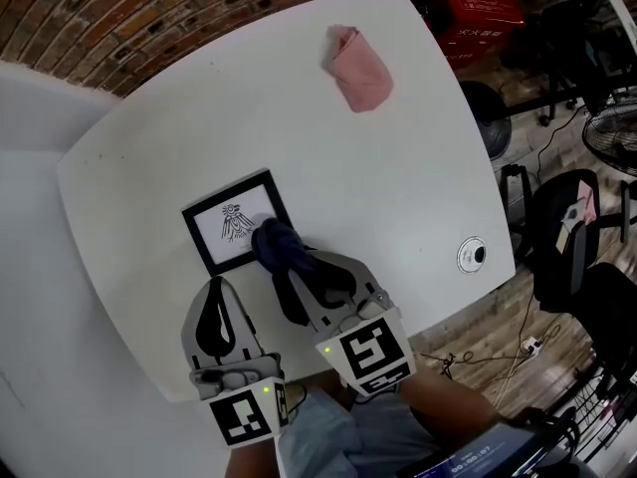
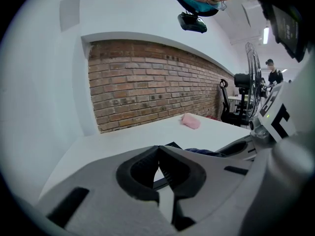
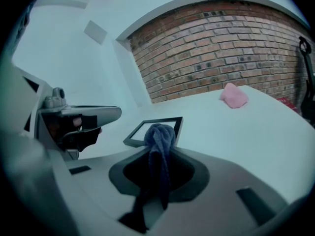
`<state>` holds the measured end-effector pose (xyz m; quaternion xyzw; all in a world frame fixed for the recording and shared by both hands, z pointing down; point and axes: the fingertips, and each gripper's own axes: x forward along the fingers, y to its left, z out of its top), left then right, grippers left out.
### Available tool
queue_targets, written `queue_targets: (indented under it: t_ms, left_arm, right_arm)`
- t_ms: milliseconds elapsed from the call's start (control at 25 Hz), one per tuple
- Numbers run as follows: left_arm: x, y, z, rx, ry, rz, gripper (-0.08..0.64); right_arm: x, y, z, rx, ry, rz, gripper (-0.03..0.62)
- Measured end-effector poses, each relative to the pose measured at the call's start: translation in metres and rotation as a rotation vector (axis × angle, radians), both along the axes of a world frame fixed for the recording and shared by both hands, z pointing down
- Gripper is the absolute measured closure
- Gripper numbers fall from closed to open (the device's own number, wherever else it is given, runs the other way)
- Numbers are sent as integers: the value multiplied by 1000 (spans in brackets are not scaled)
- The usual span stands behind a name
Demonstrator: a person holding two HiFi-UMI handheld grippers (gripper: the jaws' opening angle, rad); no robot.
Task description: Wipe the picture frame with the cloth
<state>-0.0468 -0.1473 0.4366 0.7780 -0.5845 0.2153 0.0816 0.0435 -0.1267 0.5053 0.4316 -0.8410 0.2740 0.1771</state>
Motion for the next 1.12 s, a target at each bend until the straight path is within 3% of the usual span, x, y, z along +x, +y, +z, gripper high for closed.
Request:
queue_targets:
  t_ms: [240, 480, 1120]
  left_arm:
    - [12, 1, -13, 33, 11, 7, 551]
    - [-4, 1, -50, 94, 18, -22, 551]
    - [-111, 4, -116, 197, 28, -186, 551]
  right_arm:
    - [30, -2, -9, 13, 38, 38, 515]
    - [39, -8, -50, 68, 77, 53, 515]
    - [-67, -39, -123, 236, 70, -77, 515]
